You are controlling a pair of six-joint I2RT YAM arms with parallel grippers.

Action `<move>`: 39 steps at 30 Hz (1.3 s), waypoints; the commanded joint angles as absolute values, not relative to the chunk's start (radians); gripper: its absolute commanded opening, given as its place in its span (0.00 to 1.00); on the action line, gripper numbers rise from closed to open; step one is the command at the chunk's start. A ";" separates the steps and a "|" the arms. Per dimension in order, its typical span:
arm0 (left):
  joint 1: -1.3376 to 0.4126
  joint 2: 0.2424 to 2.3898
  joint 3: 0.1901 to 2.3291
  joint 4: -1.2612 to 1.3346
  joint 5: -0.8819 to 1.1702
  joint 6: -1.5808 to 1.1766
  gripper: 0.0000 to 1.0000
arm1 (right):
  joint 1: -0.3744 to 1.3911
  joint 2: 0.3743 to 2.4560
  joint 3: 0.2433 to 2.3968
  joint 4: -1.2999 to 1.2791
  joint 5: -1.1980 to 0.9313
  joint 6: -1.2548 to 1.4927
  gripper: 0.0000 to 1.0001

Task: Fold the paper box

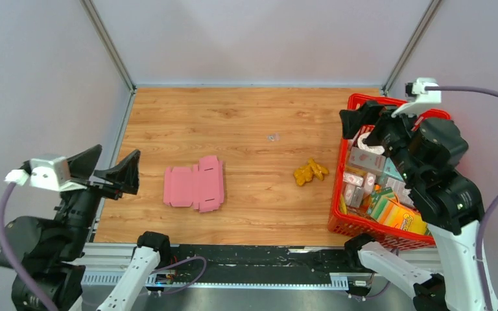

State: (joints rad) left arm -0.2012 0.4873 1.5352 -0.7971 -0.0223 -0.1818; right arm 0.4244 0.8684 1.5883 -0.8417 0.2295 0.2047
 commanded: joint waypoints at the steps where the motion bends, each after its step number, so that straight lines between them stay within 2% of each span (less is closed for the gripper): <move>1: -0.196 0.499 1.474 -0.825 0.040 -0.195 0.99 | 0.520 0.954 1.608 -0.761 0.205 0.253 1.00; 5: -0.196 0.509 1.477 -0.891 0.022 -0.189 0.98 | 0.823 1.130 1.649 -0.747 0.301 0.285 1.00; 9: -0.196 0.450 1.430 -0.928 -0.054 -0.190 0.97 | 0.946 1.305 1.586 -0.658 0.253 0.539 1.00; 13: -0.196 0.376 1.378 -0.946 -0.156 -0.193 0.96 | 1.097 1.559 1.574 -0.613 0.360 0.830 1.00; 16: -0.196 0.348 1.365 -0.986 -0.219 -0.210 0.96 | 1.132 1.733 1.597 -0.606 0.272 0.986 1.00; 20: -0.196 0.324 1.297 -0.996 -0.207 -0.225 0.94 | 1.134 1.856 1.560 -0.624 0.236 1.225 1.00; 23: -0.196 0.290 1.223 -0.980 -0.178 -0.250 0.94 | 1.141 1.839 1.370 -0.491 0.270 1.413 0.99; 25: -0.196 0.281 1.198 -0.976 -0.157 -0.264 0.94 | 1.141 1.850 1.315 -0.404 0.247 1.448 0.98; 29: -0.196 0.287 1.151 -0.965 -0.103 -0.281 0.92 | 1.141 1.937 1.382 -0.453 0.195 1.445 0.98; 32: -0.196 0.287 1.129 -0.957 -0.075 -0.288 0.90 | 1.140 1.993 1.400 -0.414 0.179 1.396 0.91; 33: -0.196 0.285 1.124 -0.956 -0.071 -0.294 0.90 | 1.140 2.008 1.410 -0.420 0.183 1.372 0.80; 39: -0.196 0.291 1.089 -0.954 -0.008 -0.302 0.89 | 1.135 1.979 1.326 -0.304 0.276 1.099 0.43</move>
